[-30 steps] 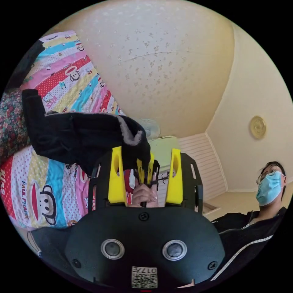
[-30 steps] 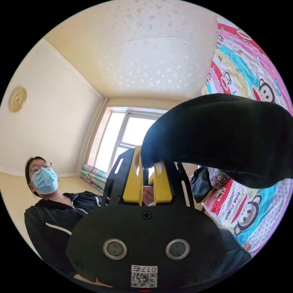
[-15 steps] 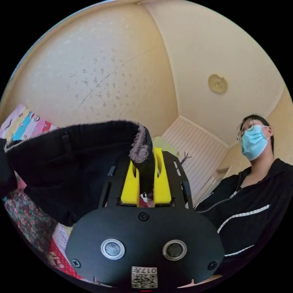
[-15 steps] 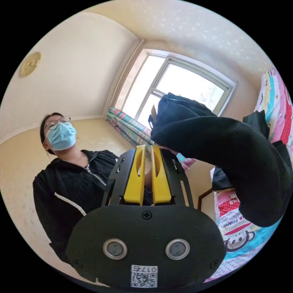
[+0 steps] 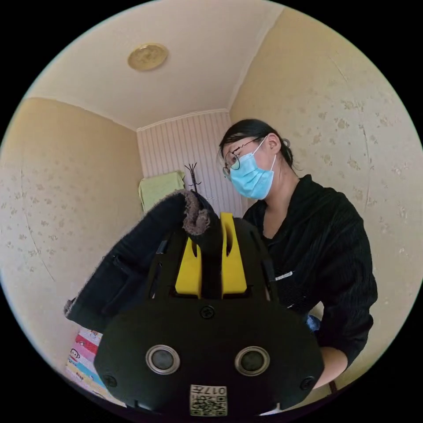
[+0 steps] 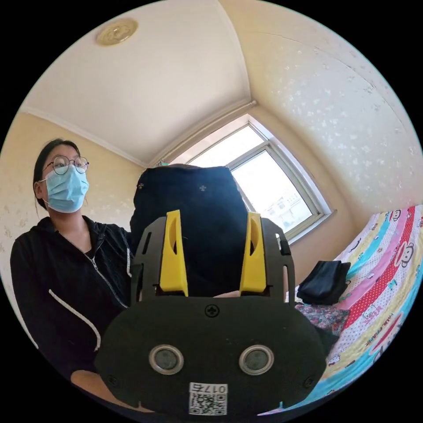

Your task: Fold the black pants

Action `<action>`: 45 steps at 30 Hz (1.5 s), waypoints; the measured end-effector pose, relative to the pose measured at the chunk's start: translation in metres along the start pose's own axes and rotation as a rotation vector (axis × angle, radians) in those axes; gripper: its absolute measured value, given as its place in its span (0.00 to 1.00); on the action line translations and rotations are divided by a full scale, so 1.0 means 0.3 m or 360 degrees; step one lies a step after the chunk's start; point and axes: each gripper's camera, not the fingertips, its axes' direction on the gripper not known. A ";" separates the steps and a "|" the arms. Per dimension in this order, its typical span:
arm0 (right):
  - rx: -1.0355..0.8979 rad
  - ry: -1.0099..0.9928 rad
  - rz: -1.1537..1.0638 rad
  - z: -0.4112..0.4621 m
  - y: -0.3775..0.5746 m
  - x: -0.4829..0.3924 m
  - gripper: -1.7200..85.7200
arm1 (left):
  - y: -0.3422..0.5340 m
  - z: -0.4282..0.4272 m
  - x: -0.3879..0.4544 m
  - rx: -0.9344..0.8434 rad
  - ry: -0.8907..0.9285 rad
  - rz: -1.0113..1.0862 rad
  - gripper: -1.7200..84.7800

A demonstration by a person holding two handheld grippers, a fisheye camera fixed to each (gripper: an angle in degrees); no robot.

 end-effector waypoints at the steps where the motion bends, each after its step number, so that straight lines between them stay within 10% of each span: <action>1: 0.0015 -0.0057 0.0018 0.030 -0.007 0.021 0.25 | -0.005 -0.013 -0.007 0.0081 0.0073 -0.0009 0.10; 12: -0.0014 -0.1399 0.0350 0.214 -0.039 -0.036 0.30 | 0.078 -0.062 0.024 0.0340 0.0183 -0.0127 0.10; 21: -0.0250 -0.0798 -0.0011 0.082 -0.203 -0.330 0.05 | 0.164 -0.136 0.035 0.0214 0.0098 -0.0291 0.10; 31: -0.0446 0.0466 -0.0860 0.115 -0.544 -1.067 0.03 | 0.063 -0.254 0.034 -0.0013 -0.0571 -0.0585 0.10; 40: -0.0480 0.0873 -0.1074 0.174 -0.617 -1.555 0.04 | -0.189 -0.064 0.307 -0.0300 -0.1579 -0.0054 0.10; 45: -0.0447 0.1050 -0.1178 0.186 -0.565 -1.756 0.05 | -0.201 0.054 0.405 -0.0028 -0.1565 -0.0101 0.10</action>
